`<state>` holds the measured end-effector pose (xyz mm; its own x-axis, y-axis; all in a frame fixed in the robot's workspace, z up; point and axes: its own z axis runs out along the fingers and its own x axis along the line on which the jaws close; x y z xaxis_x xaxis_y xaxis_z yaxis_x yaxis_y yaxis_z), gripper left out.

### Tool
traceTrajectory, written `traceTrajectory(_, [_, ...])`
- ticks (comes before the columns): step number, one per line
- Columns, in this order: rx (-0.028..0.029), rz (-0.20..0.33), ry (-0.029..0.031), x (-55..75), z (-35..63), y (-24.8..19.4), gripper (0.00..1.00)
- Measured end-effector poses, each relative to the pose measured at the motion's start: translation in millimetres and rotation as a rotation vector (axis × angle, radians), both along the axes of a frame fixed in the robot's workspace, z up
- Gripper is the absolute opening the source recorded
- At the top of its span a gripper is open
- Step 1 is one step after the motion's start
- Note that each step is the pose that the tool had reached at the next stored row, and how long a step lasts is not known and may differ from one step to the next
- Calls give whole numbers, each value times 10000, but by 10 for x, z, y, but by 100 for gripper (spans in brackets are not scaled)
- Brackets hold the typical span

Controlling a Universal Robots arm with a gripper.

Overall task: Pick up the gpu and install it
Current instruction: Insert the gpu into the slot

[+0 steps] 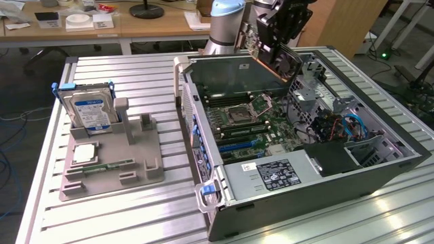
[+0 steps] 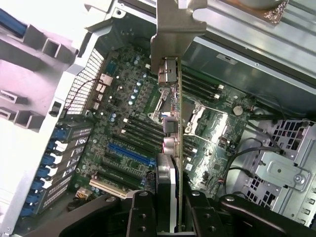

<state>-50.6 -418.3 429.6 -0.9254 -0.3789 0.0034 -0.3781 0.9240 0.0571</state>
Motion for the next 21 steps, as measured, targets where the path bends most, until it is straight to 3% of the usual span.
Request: traceTrajectory(21, [1, 1546, 0, 0, 0, 0, 28])
